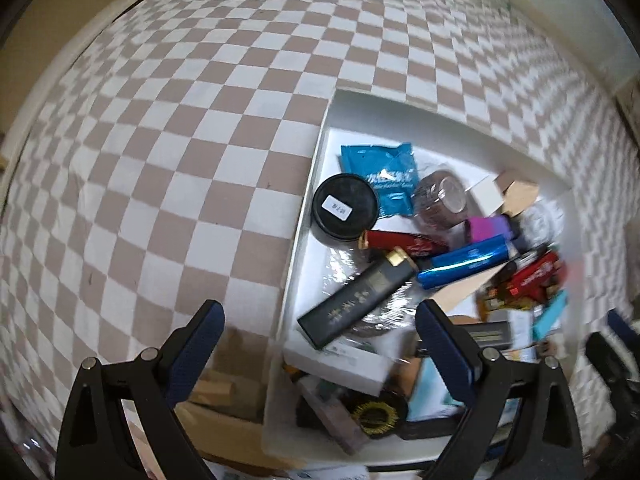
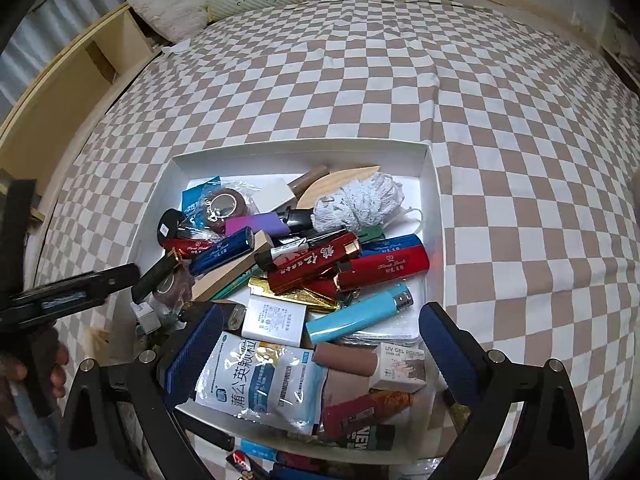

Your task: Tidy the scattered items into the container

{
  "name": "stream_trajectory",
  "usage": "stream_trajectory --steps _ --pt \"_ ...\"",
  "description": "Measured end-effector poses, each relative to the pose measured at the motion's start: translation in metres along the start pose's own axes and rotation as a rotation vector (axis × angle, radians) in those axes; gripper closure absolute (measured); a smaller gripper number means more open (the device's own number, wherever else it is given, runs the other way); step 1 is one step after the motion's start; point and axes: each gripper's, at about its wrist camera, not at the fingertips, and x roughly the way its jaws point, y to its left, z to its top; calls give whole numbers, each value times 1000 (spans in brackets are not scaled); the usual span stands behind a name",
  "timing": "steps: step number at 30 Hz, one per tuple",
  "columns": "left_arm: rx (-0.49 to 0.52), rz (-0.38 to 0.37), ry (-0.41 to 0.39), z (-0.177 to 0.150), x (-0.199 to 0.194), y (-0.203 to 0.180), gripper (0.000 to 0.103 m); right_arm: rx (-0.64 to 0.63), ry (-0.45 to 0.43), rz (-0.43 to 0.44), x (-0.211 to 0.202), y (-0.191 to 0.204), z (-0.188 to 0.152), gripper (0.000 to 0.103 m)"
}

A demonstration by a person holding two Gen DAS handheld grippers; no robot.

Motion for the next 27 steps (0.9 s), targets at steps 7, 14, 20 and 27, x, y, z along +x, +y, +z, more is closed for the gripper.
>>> stream_trajectory --steps 7,14,20,27 --pt "187 197 -10 -2 20 -16 6 -14 -6 -10 -1 2 3 5" --pt "131 245 -42 7 24 3 6 -8 -1 -10 1 0 3 5" --pt "23 244 -55 13 19 34 6 -11 0 -15 -1 -2 1 5" --pt "4 224 -58 8 13 49 6 -11 -8 -16 -8 -2 -2 5"
